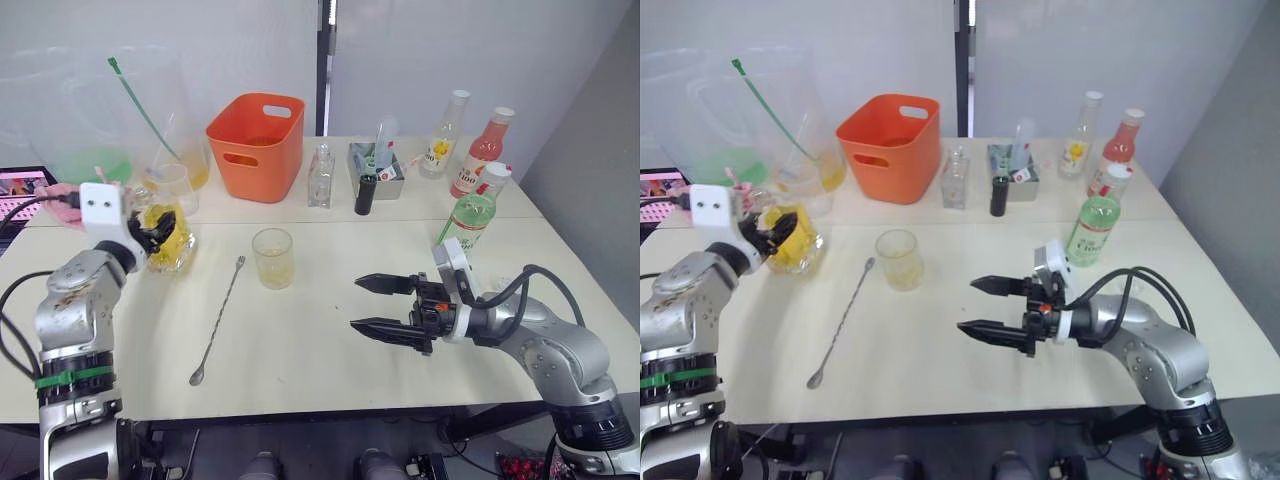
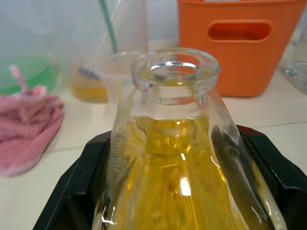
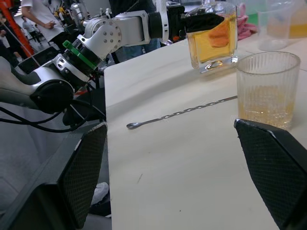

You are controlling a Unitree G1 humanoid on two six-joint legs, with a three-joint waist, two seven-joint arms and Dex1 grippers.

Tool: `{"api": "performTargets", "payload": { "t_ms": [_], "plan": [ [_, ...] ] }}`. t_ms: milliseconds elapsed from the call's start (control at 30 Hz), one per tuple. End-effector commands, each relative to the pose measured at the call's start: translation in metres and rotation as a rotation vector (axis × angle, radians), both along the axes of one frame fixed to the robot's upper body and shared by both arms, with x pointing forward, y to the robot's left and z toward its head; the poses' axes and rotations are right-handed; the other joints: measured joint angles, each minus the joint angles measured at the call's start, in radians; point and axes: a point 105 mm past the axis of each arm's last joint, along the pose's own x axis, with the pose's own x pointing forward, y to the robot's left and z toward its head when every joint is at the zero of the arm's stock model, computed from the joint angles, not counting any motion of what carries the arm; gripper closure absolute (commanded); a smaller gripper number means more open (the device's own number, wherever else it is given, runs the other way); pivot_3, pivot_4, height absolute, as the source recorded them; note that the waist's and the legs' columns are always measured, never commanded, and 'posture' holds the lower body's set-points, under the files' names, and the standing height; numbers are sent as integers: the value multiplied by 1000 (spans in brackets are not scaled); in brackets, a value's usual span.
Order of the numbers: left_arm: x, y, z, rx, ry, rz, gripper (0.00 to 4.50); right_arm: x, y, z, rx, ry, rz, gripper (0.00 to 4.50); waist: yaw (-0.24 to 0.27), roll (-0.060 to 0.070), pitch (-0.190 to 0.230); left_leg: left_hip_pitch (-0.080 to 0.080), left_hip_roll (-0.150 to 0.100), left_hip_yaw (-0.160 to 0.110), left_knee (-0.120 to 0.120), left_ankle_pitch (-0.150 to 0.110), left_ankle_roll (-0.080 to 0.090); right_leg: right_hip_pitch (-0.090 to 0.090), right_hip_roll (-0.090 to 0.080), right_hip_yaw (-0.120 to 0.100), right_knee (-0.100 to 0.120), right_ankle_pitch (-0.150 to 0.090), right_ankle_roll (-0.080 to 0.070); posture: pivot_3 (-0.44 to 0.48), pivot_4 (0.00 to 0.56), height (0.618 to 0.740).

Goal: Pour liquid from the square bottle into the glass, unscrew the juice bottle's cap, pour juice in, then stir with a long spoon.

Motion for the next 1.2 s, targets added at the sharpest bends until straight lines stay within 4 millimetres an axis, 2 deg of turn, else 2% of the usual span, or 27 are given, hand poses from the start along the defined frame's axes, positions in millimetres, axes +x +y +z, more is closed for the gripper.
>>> {"api": "performTargets", "payload": {
  "t_ms": [33,267,433,700,900,1133,1200],
  "plan": [
    [-17,6,46,43,-204,23,1694,-3,3,7,13,-41,28,0,3,-1,0,0,0,0,0,0,0,0,0,0,0,0,0,0,150,740],
    [-17,7,26,31,-177,-19,1694,-5,7,9,14,-45,43,0,25,-4,-3,0,0,0,0,0,0,1,0,0,-3,0,0,0,150,740],
    [-8,6,33,34,-195,-24,1694,-4,7,11,12,-49,40,0,28,-5,-3,0,0,0,0,0,0,1,0,0,-3,1,0,0,150,740],
    [22,-4,50,54,-210,-43,1694,-5,10,13,16,-55,29,0,29,-7,-4,0,0,0,0,0,0,1,0,0,-4,1,0,0,150,740],
    [41,-4,29,55,-113,-18,1694,-5,9,15,21,-59,5,0,19,-7,-4,0,0,1,-1,0,0,0,0,0,-3,1,0,0,150,740],
    [45,-2,19,38,-79,4,1694,-4,8,16,17,-58,-7,0,20,-7,-4,1,0,1,-1,0,0,1,0,0,-3,1,0,0,150,740],
    [43,2,25,2,-107,11,644,-4,8,16,17,-58,-10,0,19,-7,-4,1,0,1,-1,0,0,1,0,0,-2,1,0,0,150,740]
  ]
}}
